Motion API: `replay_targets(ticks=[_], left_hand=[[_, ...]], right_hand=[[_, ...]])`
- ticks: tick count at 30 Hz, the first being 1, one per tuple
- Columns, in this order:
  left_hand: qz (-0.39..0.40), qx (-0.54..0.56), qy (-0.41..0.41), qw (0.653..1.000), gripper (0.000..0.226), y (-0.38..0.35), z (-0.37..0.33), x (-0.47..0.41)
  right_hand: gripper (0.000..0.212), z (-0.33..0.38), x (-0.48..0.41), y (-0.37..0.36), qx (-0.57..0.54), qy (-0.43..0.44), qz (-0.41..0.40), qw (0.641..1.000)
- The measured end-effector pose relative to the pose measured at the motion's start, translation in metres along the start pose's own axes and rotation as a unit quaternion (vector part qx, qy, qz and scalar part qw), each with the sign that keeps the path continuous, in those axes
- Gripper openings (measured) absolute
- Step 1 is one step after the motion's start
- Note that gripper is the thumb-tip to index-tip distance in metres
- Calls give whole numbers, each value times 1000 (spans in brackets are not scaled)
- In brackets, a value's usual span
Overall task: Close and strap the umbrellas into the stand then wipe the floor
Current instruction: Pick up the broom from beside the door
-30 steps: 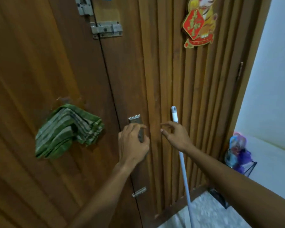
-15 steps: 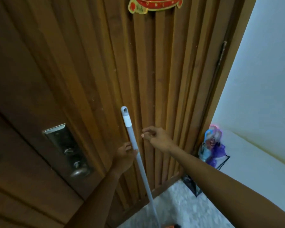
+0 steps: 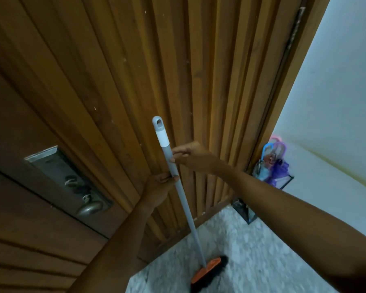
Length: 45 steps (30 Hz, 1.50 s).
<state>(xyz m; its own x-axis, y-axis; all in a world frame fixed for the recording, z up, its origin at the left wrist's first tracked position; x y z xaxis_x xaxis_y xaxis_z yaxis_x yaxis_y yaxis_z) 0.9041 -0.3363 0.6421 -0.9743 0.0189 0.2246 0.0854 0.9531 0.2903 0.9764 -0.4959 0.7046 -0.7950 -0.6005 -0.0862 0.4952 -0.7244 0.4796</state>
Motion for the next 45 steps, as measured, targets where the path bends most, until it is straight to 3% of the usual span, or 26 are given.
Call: replay_targets(ticks=[5,7,10,15,17,22,27,32,36,45], left_hand=[[44,14,-43,998,16,-19,-13,9],[61,-18,-91,994,8,-28,-14,16],[71,-50,-137,987,26,-46,-14,26],[199,16,-178,964,16,-103,-43,47],[252,28,-181,950,6,-134,-57,58],[351,13,-227,908,11,-219,-88,92],[416,-17,-268,869,14,-301,-126,124],[431,-67,-327,839,14,-388,-168,156],[458,-86,-329,821,21,-470,-188,168],[500,-75,-309,805,19,-661,-231,183]], right_hand=[[22,7,39,10,-31,-63,2,998],[23,11,62,12,-28,-78,4,997],[21,27,100,16,-38,-64,-44,996],[10,43,183,36,-15,-106,-129,986],[12,48,224,52,7,-130,-162,978],[10,59,326,87,36,-176,-251,951],[14,71,421,120,59,-190,-373,906],[8,65,502,160,65,-191,-460,864],[4,37,562,205,55,-180,-484,855],[15,-28,696,329,19,-214,-492,844]])
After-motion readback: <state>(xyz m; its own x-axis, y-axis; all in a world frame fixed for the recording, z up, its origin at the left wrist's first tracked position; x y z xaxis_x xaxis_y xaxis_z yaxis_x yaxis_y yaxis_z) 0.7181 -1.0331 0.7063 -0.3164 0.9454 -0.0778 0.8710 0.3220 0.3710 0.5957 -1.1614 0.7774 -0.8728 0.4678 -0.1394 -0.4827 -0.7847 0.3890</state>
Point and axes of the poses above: each hand's wrist, its own x-axis away from the middle knuckle, its own y-axis out of the back of the hand, z = x × y, the point moved 2 cm from there along -x, towards the middle knuckle, and after that the axes turned 4 degrees about z, right-handed, at the moved point
